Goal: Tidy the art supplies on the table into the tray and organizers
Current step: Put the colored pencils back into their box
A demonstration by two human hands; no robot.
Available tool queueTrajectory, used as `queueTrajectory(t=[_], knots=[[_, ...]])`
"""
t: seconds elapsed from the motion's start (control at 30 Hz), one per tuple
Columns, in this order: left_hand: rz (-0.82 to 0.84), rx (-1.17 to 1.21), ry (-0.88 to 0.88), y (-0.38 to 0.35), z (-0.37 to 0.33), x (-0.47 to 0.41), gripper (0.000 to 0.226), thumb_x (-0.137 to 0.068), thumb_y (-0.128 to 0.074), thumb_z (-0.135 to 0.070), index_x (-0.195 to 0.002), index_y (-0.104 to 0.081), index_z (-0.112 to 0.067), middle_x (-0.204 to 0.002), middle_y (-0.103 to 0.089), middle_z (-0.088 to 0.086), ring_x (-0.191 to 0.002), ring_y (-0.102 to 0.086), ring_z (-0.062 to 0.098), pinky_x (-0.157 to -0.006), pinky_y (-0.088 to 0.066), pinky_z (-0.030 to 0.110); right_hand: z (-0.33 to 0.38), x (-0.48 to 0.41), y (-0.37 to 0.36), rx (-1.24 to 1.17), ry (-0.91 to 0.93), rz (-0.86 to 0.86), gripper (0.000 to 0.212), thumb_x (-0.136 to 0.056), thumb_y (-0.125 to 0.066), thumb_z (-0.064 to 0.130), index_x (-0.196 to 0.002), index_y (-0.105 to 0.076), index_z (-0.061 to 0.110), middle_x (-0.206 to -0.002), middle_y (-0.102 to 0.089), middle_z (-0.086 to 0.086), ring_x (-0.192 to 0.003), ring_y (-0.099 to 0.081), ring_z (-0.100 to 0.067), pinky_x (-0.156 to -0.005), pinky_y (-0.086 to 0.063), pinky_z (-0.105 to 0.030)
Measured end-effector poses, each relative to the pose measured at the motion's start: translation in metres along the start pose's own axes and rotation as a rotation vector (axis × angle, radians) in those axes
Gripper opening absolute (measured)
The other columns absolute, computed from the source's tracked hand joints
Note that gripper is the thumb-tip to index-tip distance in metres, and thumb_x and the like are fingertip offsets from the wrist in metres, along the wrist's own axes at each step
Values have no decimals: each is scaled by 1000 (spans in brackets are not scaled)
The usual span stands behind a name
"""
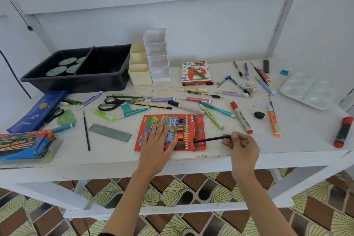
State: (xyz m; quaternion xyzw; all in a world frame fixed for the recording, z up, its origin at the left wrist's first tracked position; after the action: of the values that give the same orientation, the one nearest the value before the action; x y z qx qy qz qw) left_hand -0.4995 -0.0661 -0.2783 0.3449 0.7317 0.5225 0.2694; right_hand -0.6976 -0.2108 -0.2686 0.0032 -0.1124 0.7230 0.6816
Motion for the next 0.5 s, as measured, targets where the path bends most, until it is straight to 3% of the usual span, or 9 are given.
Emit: queueTrajectory(t=[0.13, 0.2, 0.3, 0.4, 0.5], knots=[[-1, -1, -6, -1, -1, 0, 73, -85, -8, -65, -149, 2, -31, -157, 7, -11, -138, 18, 3, -112, 16, 29, -6, 23, -19, 310, 209, 110, 2, -84, -67, 9, -86, -66, 9, -89, -65, -5, -71, -60, -6, -66, -45, -5], [-13, -9, -7, -2, -1, 0, 75, -84, -6, -67, -149, 1, -30, -157, 7, -10, -137, 20, 2, -111, 17, 28, -12, 31, -28, 444, 333, 152, 9, -79, -72, 7, -78, -67, 14, -100, -55, -2, -79, -53, -10, -70, -42, -6], [-39, -31, -8, -4, 0, 1, 83, -77, 5, -71, -149, 2, -30, -157, 8, -10, -136, 21, 2, -110, 19, 28, -22, 38, -44, 602, 492, 179, 7, -72, -78, 13, -71, -72, 14, -100, -52, 2, -92, -41, -10, -80, -38, -15], [-48, -25, -2, -7, 0, 1, 84, -75, 7, -72, -149, 3, -31, -157, 9, -11, -138, 20, 4, -111, 18, 29, -28, 40, -54, 703, 547, 88, 10, -70, -80, 21, -71, -74, 14, -100, -59, -2, -94, -44, -19, -79, -42, -39], [-67, -12, 4, -7, 0, 1, 83, -77, 5, -71, -149, 0, -32, -157, 6, -11, -140, 16, 5, -114, 15, 30, -32, 53, -56, 643, 479, 45, 21, -88, -64, 31, -85, -75, 14, -121, -56, 1, -111, -36, -13, -93, -33, -39]])
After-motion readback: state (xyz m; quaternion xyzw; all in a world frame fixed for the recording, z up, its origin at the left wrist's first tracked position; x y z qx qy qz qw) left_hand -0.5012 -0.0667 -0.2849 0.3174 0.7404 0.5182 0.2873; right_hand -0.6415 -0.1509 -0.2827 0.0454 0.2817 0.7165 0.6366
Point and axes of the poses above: each hand's wrist, its own x-axis away from the middle knuckle, its own y-axis out of the back of the hand, z = x × y, the point moved 4 cm from there along -x, towards the middle knuckle
